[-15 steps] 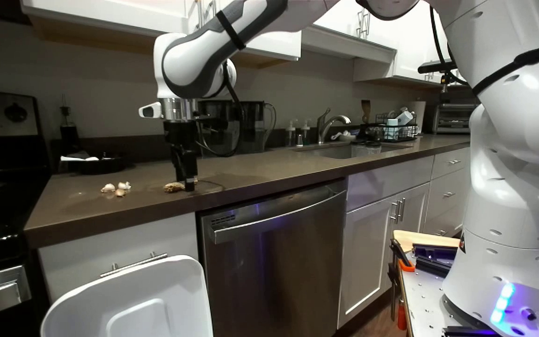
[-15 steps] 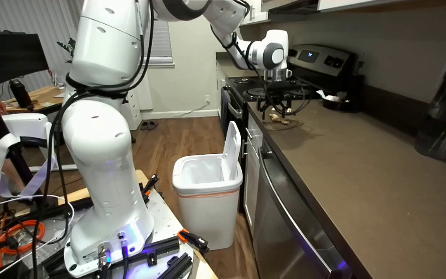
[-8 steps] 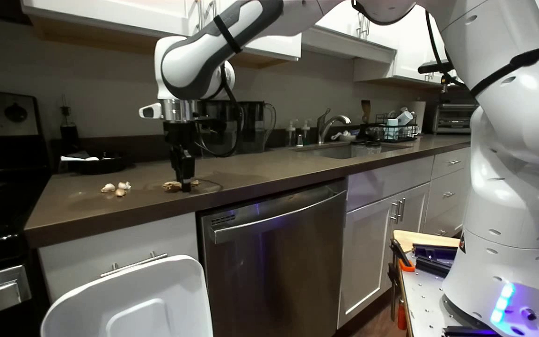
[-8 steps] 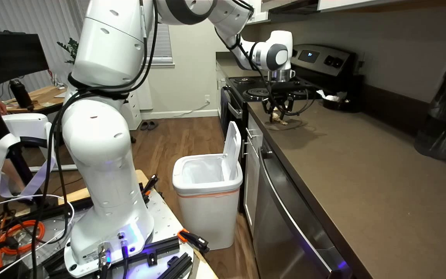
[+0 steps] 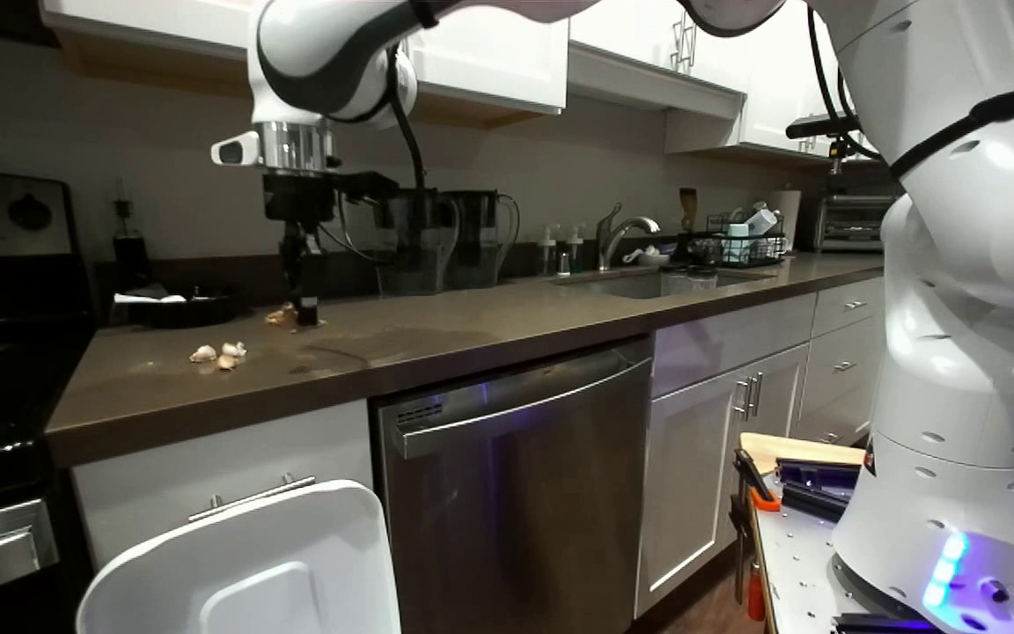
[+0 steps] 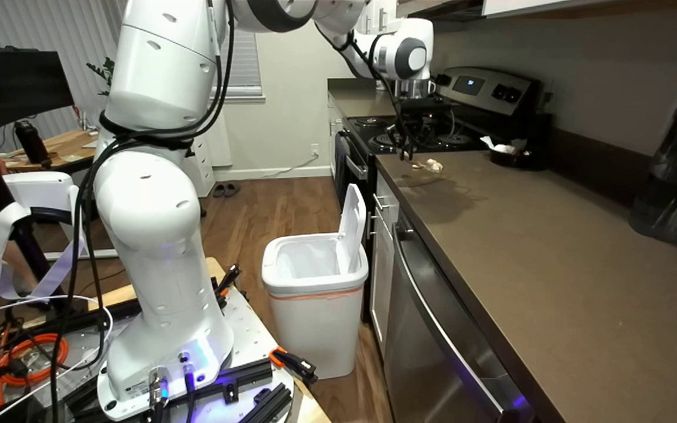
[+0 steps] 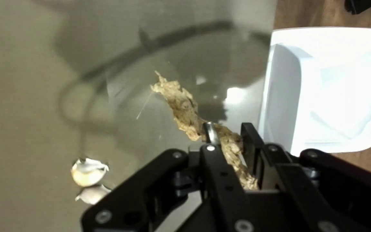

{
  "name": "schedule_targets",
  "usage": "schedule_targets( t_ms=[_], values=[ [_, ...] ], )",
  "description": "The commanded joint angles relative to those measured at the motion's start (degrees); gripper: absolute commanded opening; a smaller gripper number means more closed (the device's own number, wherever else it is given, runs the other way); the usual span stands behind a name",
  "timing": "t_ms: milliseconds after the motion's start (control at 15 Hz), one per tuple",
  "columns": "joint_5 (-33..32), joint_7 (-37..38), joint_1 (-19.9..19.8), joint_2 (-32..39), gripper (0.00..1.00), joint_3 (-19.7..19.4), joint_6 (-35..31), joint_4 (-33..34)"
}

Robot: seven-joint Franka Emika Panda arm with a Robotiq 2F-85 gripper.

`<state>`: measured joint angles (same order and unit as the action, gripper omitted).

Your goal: Throw the pice of paper in the white bin

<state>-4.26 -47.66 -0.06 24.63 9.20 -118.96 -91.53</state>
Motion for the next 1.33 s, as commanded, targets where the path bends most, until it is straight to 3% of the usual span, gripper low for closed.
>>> schedule_targets(
  t_ms=[0,733,1267],
  values=[
    [2.11,0.81,2.13,-6.0,0.1,1.33,3.77,-1.84],
    [15.64,3.21,8.77,-23.01,0.11,4.89,-0.75,-23.62],
    [20.62,2.42,14.32,-24.95,0.11,6.92,-13.86,-38.22]
  ],
)
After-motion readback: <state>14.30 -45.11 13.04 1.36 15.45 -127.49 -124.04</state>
